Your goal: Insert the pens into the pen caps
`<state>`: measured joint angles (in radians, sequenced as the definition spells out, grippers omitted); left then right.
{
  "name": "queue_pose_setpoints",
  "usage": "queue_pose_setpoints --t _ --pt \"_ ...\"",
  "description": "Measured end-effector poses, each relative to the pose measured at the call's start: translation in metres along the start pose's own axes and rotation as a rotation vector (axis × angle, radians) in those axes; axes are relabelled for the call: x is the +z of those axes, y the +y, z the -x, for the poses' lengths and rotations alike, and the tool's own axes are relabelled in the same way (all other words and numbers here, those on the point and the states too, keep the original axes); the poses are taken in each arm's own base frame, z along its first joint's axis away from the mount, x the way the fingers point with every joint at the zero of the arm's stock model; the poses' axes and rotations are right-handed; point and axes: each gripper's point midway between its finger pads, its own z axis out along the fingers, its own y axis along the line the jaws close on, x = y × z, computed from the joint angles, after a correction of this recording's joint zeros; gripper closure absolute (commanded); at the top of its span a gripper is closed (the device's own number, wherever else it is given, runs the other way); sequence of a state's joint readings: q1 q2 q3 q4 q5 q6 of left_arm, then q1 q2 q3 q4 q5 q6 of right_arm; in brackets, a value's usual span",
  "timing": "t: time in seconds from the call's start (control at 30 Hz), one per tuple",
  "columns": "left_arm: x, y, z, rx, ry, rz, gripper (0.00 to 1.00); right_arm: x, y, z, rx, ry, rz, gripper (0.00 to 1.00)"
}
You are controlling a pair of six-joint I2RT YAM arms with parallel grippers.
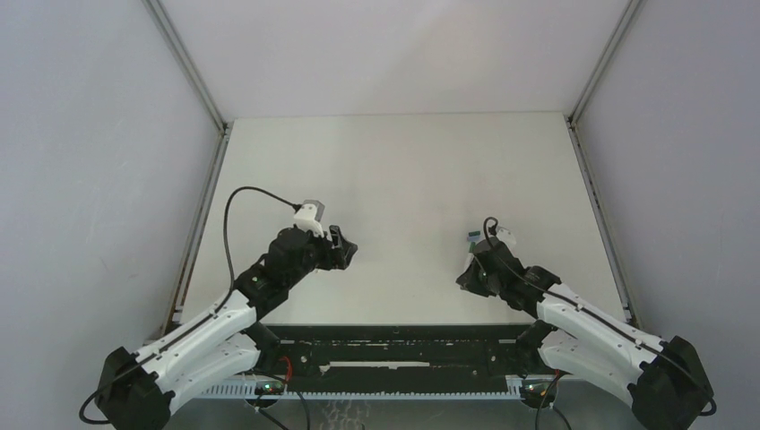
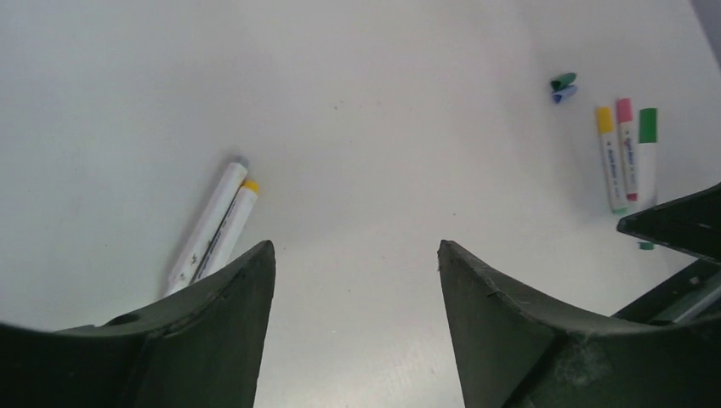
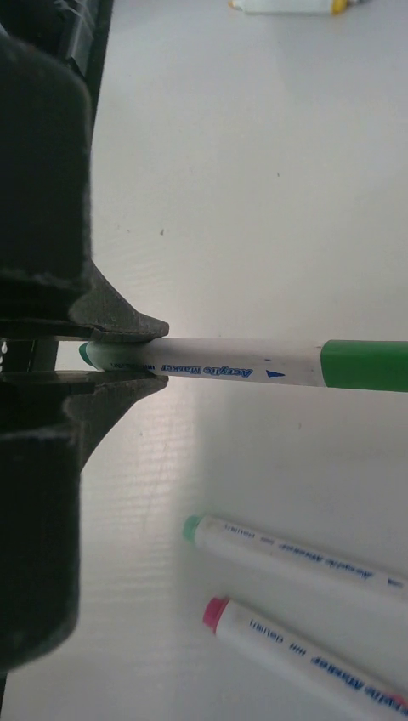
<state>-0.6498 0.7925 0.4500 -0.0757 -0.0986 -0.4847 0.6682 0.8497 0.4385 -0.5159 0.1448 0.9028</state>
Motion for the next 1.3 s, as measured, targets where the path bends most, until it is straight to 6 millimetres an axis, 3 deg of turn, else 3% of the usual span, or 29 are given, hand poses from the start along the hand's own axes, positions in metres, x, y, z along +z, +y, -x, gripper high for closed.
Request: queue_pose_setpoints --t 0.17,0.4,0.67,0.97,1.3 --pt "0.009 0.013 -0.017 0.034 0.068 0.051 0.35 0.004 -0.018 -0.001 0.041 0.012 -0.072 1.0" --pt "0.019 0.025 -0.036 0.076 0.158 0.11 0.37 0.008 -0.036 0.0 0.074 0.019 -0.127 0.89" --pt "0.029 0.036 -0.042 0.122 0.21 0.17 0.42 0.011 -0.048 0.008 0.097 0.019 -0.151 0.61" --pt "0.046 0.044 -0.04 0.172 0.256 0.221 0.56 0.001 -0.036 0.017 0.08 -0.013 -0.057 0.56" --pt "0.059 0.058 -0.053 0.195 0.328 0.27 0.62 -0.006 -0.027 0.021 0.071 -0.027 0.006 0.56"
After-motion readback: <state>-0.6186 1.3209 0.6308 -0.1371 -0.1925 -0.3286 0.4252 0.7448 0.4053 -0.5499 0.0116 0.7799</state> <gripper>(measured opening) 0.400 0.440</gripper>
